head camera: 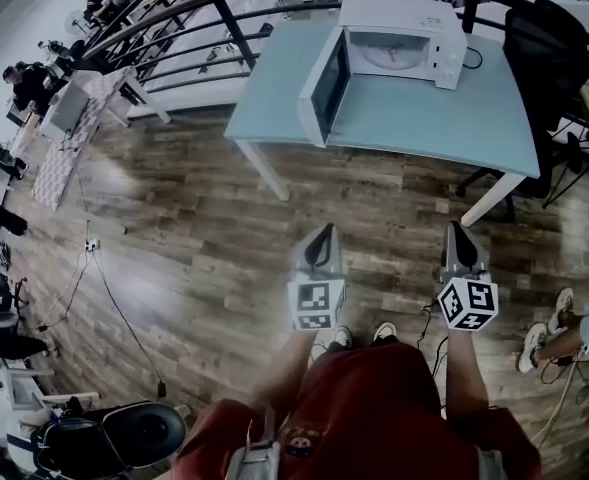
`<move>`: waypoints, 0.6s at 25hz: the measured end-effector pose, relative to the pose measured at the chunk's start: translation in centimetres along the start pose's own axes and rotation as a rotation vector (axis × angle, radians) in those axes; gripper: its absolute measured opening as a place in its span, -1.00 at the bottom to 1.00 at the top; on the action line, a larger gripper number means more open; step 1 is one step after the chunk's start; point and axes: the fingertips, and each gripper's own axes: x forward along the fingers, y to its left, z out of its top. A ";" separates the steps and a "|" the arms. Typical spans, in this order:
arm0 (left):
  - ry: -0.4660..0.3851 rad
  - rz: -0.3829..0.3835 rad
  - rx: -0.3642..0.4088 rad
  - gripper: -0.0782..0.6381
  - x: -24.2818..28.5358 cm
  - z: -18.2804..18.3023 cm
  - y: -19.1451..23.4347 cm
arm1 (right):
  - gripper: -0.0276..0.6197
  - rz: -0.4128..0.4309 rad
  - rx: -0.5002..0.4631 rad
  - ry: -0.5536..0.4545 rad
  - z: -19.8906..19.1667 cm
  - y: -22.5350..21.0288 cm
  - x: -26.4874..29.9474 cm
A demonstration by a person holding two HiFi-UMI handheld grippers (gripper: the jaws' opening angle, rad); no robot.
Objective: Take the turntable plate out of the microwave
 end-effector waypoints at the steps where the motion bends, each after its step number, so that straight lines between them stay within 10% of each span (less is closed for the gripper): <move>1: -0.001 0.001 -0.004 -0.78 0.5 0.0 -0.5 | -0.91 0.003 -0.001 0.003 0.0 -0.6 0.1; 15: 0.002 0.019 -0.003 -0.78 6.9 1.1 -6.6 | -0.91 0.029 0.011 0.022 0.8 -9.3 2.3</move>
